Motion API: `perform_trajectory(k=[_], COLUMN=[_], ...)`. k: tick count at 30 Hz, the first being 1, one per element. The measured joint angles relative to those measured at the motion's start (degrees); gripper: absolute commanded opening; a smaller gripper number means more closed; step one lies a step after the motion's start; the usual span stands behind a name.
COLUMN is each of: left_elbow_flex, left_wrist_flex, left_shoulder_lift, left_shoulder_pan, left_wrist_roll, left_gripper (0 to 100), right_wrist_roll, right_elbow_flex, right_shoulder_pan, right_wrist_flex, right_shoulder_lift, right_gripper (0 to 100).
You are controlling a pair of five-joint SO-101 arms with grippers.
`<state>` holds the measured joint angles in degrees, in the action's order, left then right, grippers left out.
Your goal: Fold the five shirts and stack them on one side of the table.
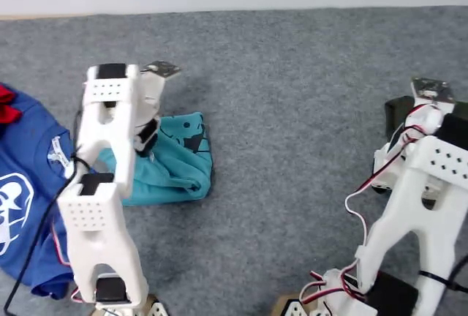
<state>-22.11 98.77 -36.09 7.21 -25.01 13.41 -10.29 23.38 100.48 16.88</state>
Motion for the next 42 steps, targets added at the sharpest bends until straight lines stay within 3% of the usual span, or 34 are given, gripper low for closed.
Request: perform_trajectory(k=[14,20,26,34,42], left_elbow_flex=[17.8,27.3,28.2,30.9,31.6], left_wrist_flex=[0.0,0.0,-0.3,-12.4,-21.0], left_shoulder_lift=[2.7,14.7,30.2,33.1,20.9], left_shoulder_pan=[5.8,6.1,6.1,6.0,5.0], left_wrist_roll=[-6.5,-9.6,-10.3,-7.2,-4.5], left_gripper=[0,0,0,0,0], right_wrist_roll=[0.7,0.7,0.7,0.7,0.7], right_elbow_flex=[0.0,0.0,0.0,0.0,0.0], right_shoulder_pan=[0.0,0.0,0.0,0.0,0.0], right_wrist_flex=[0.0,0.0,0.0,0.0,0.0], right_shoulder_lift=[0.0,0.0,0.0,0.0,0.0], right_gripper=[7.8,7.8,7.8,7.8,7.8])
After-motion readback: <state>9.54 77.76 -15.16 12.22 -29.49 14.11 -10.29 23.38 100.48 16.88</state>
